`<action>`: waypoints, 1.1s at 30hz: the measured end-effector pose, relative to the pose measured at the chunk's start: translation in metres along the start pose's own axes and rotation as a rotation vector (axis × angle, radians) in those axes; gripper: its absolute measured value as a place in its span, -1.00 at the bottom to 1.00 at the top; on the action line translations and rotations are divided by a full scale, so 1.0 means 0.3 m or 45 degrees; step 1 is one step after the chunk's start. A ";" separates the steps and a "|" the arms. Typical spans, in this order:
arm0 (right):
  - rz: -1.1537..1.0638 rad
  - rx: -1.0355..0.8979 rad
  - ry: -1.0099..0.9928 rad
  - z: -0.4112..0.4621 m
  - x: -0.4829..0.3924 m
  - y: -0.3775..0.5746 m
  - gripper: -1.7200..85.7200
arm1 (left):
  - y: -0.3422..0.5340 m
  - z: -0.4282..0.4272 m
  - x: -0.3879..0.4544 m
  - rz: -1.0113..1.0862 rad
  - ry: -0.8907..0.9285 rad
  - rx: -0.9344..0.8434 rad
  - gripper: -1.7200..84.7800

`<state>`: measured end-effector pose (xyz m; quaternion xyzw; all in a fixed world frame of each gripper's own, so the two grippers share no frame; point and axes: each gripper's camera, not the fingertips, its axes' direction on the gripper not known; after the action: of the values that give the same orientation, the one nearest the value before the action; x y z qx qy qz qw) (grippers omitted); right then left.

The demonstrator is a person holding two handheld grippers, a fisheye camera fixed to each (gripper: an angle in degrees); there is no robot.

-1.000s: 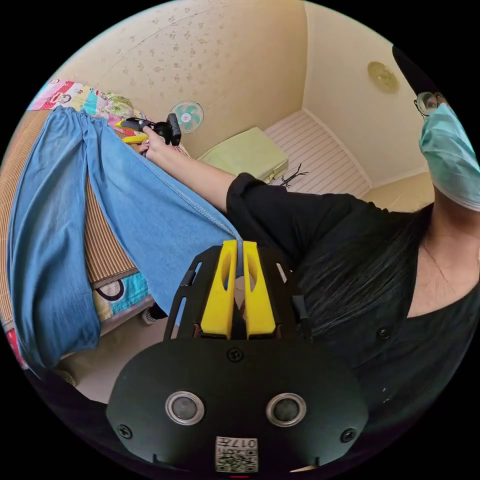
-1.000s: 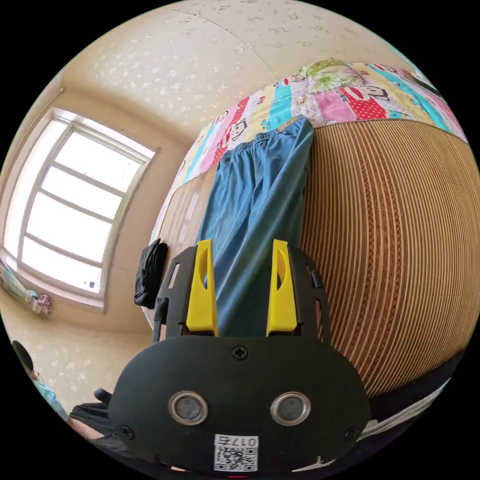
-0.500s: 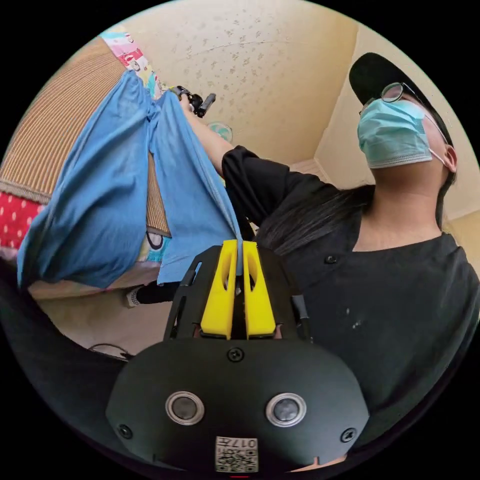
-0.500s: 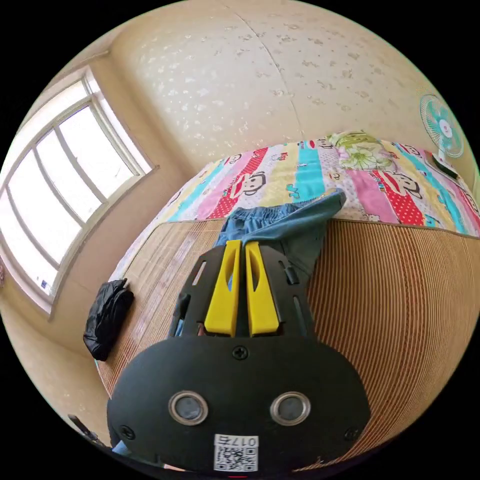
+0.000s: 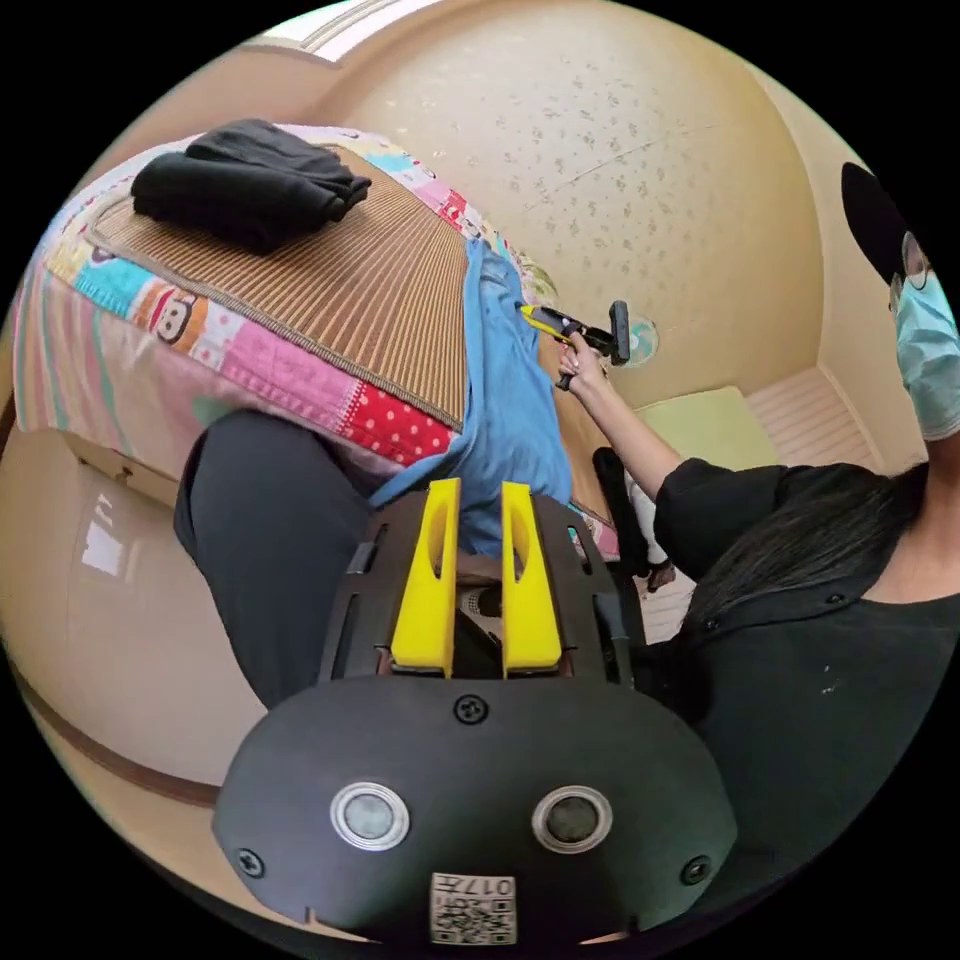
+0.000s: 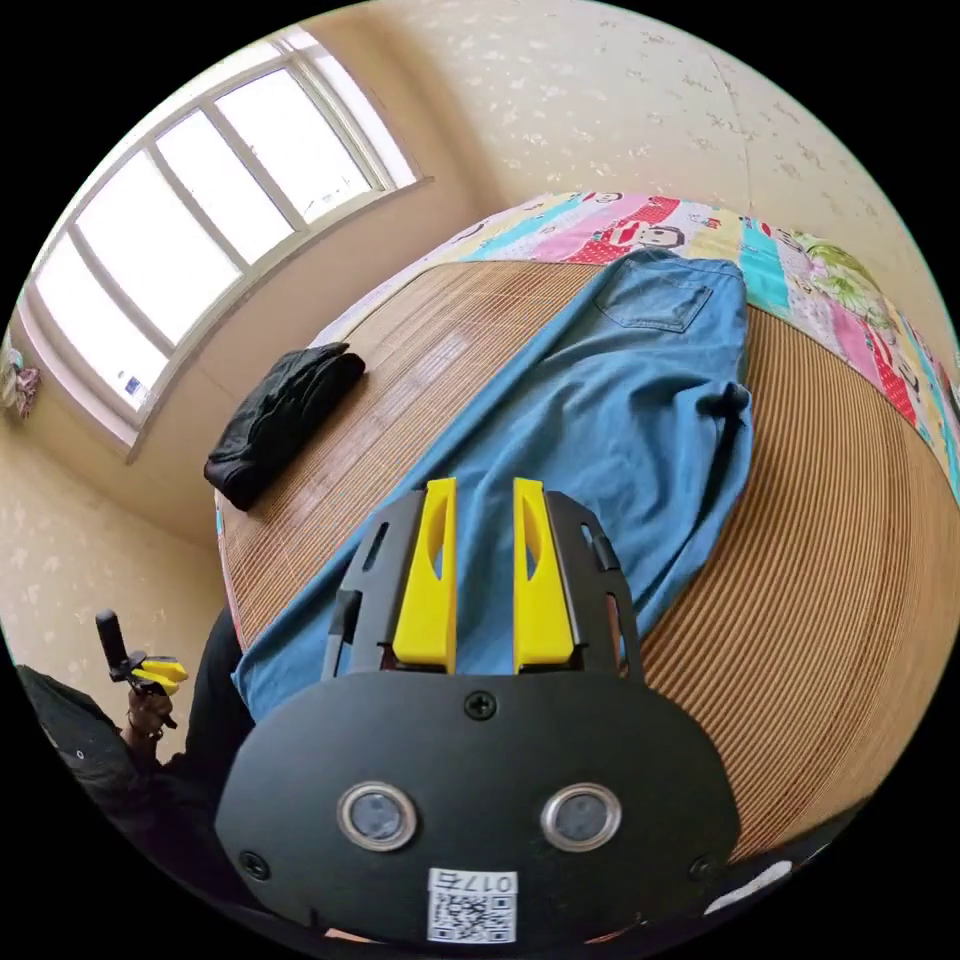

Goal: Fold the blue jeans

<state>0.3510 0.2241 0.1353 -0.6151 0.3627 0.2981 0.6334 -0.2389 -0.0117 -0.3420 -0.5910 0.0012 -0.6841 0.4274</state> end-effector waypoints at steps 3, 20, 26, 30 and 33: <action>0.103 0.052 0.033 -0.138 -0.080 0.372 -0.74 | -0.164 0.157 0.025 0.170 -0.017 -0.156 -0.76; 0.180 -0.046 -0.729 -0.409 -0.160 1.088 -0.92 | -0.052 0.423 0.000 -0.174 0.319 -0.509 -0.88; 0.145 -0.405 -0.244 -0.311 -0.235 1.029 -0.81 | -0.089 0.319 0.075 -0.112 0.069 -0.352 -0.78; 0.193 -0.110 -0.078 -0.379 -0.258 0.920 -0.82 | -0.230 0.399 0.227 0.120 0.117 -0.280 -0.78; 0.313 0.078 -0.089 -0.415 -0.232 0.841 -0.81 | -0.326 0.529 0.281 0.159 -0.026 -0.345 -0.78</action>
<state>0.0927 0.1215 0.0531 -0.5356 0.4219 0.3836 0.6229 -0.1619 0.0809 -0.1766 -0.6489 0.1259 -0.6439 0.3854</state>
